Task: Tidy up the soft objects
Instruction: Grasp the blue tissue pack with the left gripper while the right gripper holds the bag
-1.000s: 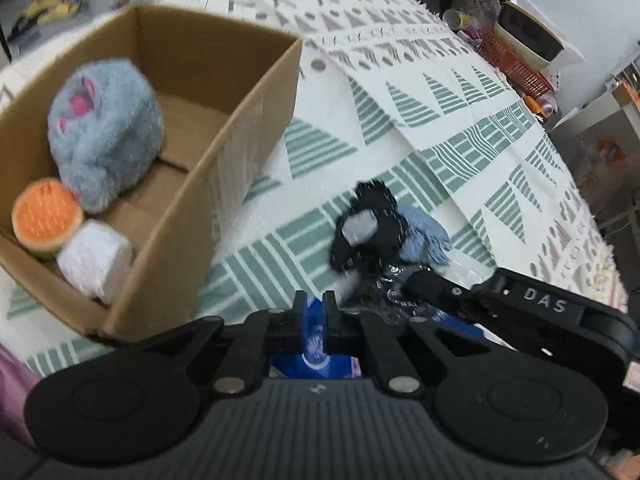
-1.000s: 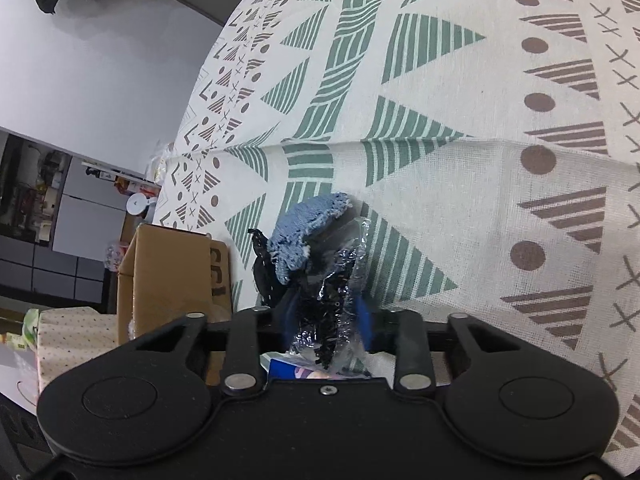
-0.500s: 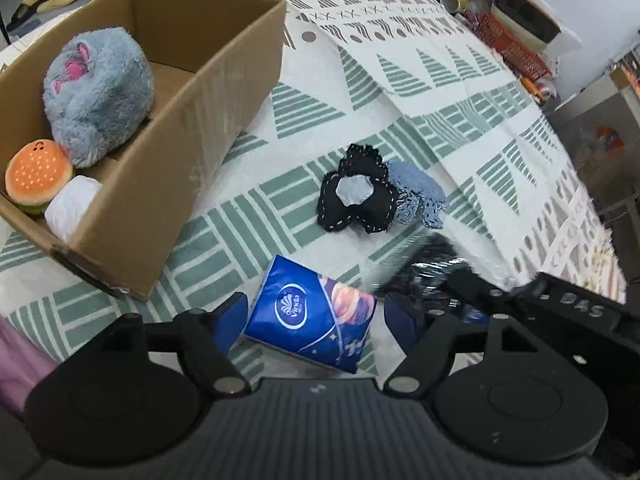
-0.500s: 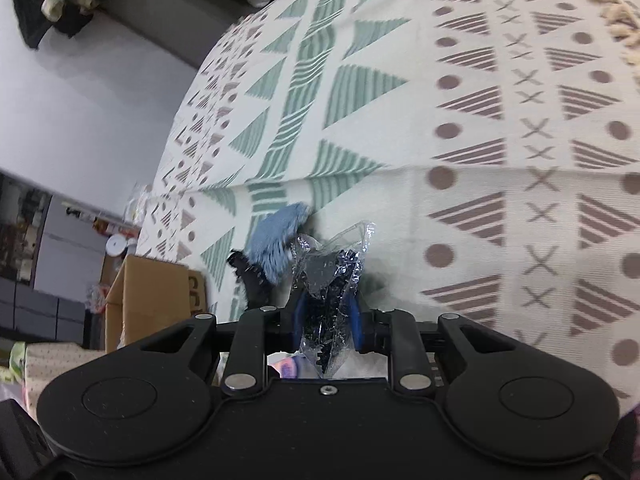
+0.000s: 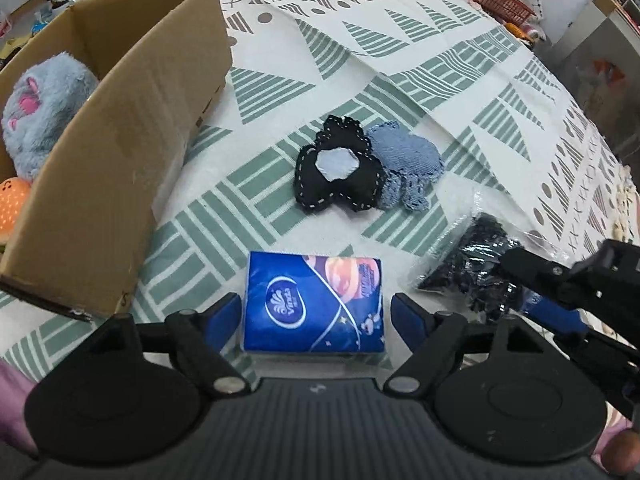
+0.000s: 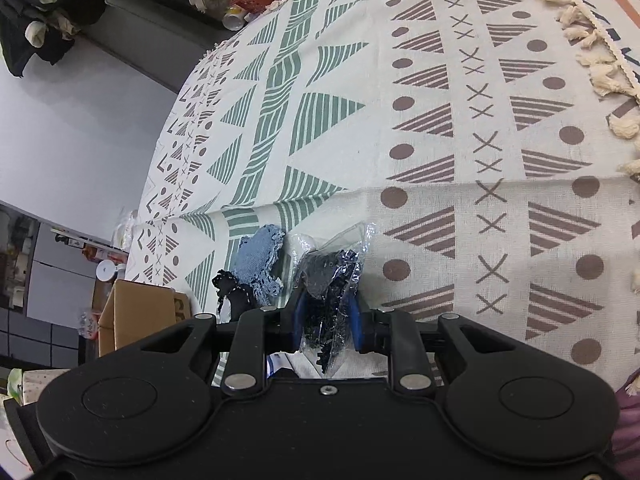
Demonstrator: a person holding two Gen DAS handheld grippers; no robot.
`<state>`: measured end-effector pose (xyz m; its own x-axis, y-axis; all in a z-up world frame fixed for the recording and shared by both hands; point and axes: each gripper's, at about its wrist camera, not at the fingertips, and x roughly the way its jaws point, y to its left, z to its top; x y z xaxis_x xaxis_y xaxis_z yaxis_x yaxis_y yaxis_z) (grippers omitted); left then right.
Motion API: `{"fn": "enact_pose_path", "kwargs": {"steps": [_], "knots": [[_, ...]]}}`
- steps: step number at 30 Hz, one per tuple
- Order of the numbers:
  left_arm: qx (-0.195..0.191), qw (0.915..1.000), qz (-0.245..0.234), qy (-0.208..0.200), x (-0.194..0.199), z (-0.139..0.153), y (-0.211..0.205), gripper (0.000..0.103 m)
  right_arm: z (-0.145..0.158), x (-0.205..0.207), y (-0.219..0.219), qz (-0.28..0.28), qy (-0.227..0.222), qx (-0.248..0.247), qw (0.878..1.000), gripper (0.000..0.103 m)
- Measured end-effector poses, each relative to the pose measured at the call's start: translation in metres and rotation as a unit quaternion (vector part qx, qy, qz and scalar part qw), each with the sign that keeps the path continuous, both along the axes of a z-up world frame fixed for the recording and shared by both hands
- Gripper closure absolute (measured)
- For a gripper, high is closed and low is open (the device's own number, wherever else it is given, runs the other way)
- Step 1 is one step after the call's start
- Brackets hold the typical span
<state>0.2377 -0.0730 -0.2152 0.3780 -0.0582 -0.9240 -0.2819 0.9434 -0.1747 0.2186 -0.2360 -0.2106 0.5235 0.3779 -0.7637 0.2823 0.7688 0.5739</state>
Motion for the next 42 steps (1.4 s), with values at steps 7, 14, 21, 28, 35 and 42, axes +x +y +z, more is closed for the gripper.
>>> {"fn": "enact_pose_path", "kwargs": {"steps": [7,14,21,28,35,42], "knots": [[-0.007,1.0,-0.001,-0.007,0.003,0.005,0.002,0.035,0.01,-0.001,0.003,0.003,-0.02,-0.006,1.0,0.08],[-0.011,0.9992,-0.002,-0.037,0.005,0.031,0.014,0.036,0.031,-0.001,0.016,0.026,-0.066,-0.012,0.997,0.08],[-0.011,0.997,0.007,-0.076,0.006,0.063,0.035,0.036,0.05,0.001,0.03,0.045,-0.103,-0.018,0.993,0.08],[-0.018,0.9943,0.011,-0.105,0.006,0.089,0.059,0.035,0.07,0.004,0.047,0.06,-0.137,-0.028,0.988,0.08],[-0.022,0.9916,0.012,-0.127,0.01,0.108,0.082,0.035,0.082,0.009,0.071,0.086,-0.161,-0.046,0.982,0.08],[-0.022,0.9893,0.014,-0.143,0.014,0.12,0.106,0.036,0.091,0.006,0.096,0.104,-0.185,-0.057,0.976,0.08]]}}
